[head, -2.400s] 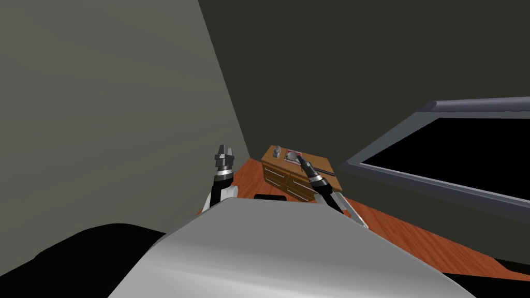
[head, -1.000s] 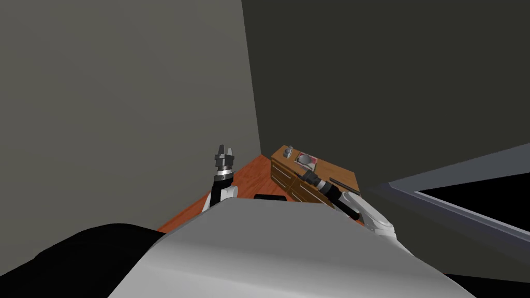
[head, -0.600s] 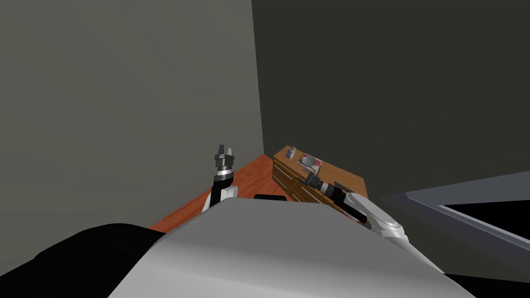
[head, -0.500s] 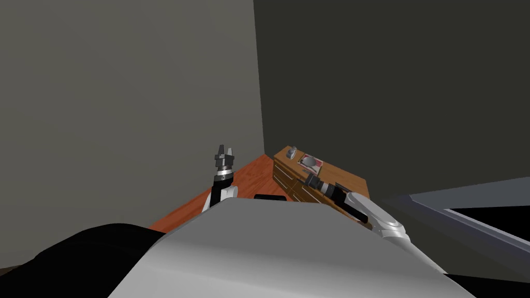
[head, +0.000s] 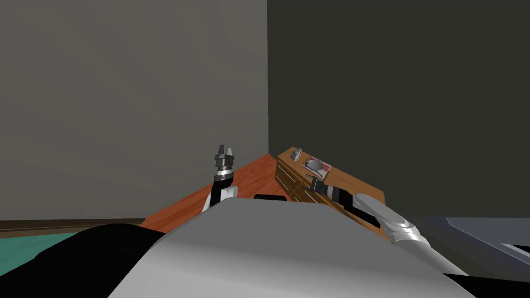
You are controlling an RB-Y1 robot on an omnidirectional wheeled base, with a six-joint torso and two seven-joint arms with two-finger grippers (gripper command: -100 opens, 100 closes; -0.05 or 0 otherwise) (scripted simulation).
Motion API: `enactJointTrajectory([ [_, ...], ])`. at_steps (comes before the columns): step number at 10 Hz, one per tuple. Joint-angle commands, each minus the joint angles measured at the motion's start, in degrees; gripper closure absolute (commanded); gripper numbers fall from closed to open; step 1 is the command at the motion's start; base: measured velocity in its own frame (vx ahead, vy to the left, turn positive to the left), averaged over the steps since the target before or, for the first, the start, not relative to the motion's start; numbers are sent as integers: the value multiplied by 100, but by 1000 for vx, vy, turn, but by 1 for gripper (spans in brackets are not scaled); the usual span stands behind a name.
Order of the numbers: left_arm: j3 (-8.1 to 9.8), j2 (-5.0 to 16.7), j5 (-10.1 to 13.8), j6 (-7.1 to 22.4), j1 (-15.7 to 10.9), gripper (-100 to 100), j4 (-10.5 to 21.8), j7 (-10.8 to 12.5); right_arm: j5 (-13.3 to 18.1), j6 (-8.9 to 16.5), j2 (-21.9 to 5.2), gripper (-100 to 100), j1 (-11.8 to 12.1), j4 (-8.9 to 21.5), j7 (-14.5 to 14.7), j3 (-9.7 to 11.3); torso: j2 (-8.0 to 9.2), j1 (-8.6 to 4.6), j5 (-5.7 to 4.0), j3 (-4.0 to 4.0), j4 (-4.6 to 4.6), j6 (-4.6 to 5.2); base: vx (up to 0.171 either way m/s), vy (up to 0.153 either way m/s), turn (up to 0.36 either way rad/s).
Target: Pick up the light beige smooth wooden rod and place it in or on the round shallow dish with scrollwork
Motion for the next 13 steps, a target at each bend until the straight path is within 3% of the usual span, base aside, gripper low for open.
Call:
enactJointTrajectory([
  [1, 0, 0, 0, 0, 0, 0, 0, 0, 183, -69, -89, -100, -9, 101, 124, 18, 0, 0, 0, 0, 0, 0, -12, -41, 140],
  [2, 1, 0, 0, 0, 1, 0, 0, 0, 392, -179, -289, -100, 4, 263, 321, 35, 0, 2, -1, 0, 0, 5, -13, -43, 246],
  [5, 0, 0, 0, 0, 0, 0, 0, 0, 727, -285, -483, -100, 19, 418, 515, 53, -1, 0, 0, 0, 0, 1, -14, -41, 180],
  [7, 0, 0, 0, 0, 0, 0, 0, 0, 1140, -485, -833, -100, 52, 705, 891, 87, -3, 2, 0, -2, -1, 1, -11, -51, 304],
  [8, 0, 0, 0, 0, 0, 0, 0, 0, 1230, -485, -846, -100, 52, 705, 895, 87, -4, -8, -2, -3, -1, 1, -8, -63, 133],
  [13, 1, 0, 0, 0, 1, 0, 0, 0, 2085, -823, -1470, -100, 123, 1179, 1571, 150, -4, -7, -4, -3, -1, 5, -17, -66, 230],
])
